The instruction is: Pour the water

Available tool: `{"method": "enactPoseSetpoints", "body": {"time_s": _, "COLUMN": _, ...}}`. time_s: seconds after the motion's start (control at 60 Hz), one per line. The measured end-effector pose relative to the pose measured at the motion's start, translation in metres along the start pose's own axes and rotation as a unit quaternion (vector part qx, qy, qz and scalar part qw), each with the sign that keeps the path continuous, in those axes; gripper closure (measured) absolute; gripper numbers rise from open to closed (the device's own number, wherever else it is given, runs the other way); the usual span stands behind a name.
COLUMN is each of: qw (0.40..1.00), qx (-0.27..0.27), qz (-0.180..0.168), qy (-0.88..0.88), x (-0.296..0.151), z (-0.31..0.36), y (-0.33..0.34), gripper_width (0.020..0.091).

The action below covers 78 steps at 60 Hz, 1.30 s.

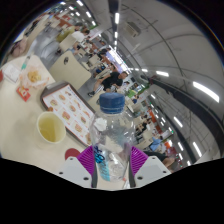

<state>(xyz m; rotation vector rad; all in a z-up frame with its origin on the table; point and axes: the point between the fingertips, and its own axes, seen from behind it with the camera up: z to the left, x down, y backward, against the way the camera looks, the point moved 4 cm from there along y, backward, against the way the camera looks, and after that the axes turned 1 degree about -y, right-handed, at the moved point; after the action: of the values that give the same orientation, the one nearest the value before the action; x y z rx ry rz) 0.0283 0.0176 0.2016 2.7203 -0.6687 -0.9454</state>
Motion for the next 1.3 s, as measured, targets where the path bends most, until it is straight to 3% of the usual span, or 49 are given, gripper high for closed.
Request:
{"method": "enactPoseSetpoints", "body": {"time_s": 0.15, "qw": 0.970, "qx": 0.066, "qz": -0.008, "qy": 0.233, "x": -0.013, "z": -0.010, "y": -0.033, "gripper_width": 0.0684}}
{"method": "enactPoseSetpoints", "body": {"time_s": 0.333, "qw": 0.872, "qx": 0.126, "qz": -0.046, "qy": 0.470, "x": -0.028, "z": 0.003, "y": -0.049, "gripper_width": 0.0682}}
{"method": "enactPoseSetpoints", "body": {"time_s": 0.5, "qw": 0.828, "qx": 0.131, "qz": -0.054, "qy": 0.542, "x": -0.028, "z": 0.012, "y": -0.050, "gripper_width": 0.0685}}
{"method": "enactPoseSetpoints", "body": {"time_s": 0.6, "qw": 0.840, "qx": 0.121, "qz": -0.051, "qy": 0.526, "x": -0.025, "z": 0.013, "y": -0.049, "gripper_width": 0.0687}}
{"method": "enactPoseSetpoints", "body": {"time_s": 0.75, "qw": 0.891, "qx": 0.095, "qz": -0.055, "qy": 0.441, "x": -0.028, "z": 0.006, "y": -0.043, "gripper_width": 0.0685}}
{"method": "enactPoseSetpoints", "body": {"time_s": 0.95, "qw": 0.981, "qx": -0.005, "qz": -0.112, "qy": 0.156, "x": -0.050, "z": -0.011, "y": -0.026, "gripper_width": 0.0679}}
{"method": "enactPoseSetpoints", "body": {"time_s": 1.067, "qw": 0.989, "qx": -0.060, "qz": -0.132, "qy": 0.023, "x": -0.050, "z": -0.013, "y": -0.025, "gripper_width": 0.0681}}
{"method": "enactPoseSetpoints", "body": {"time_s": 1.3, "qw": 0.945, "qx": -0.206, "qz": -0.103, "qy": -0.231, "x": -0.012, "z": 0.030, "y": -0.058, "gripper_width": 0.0681}}
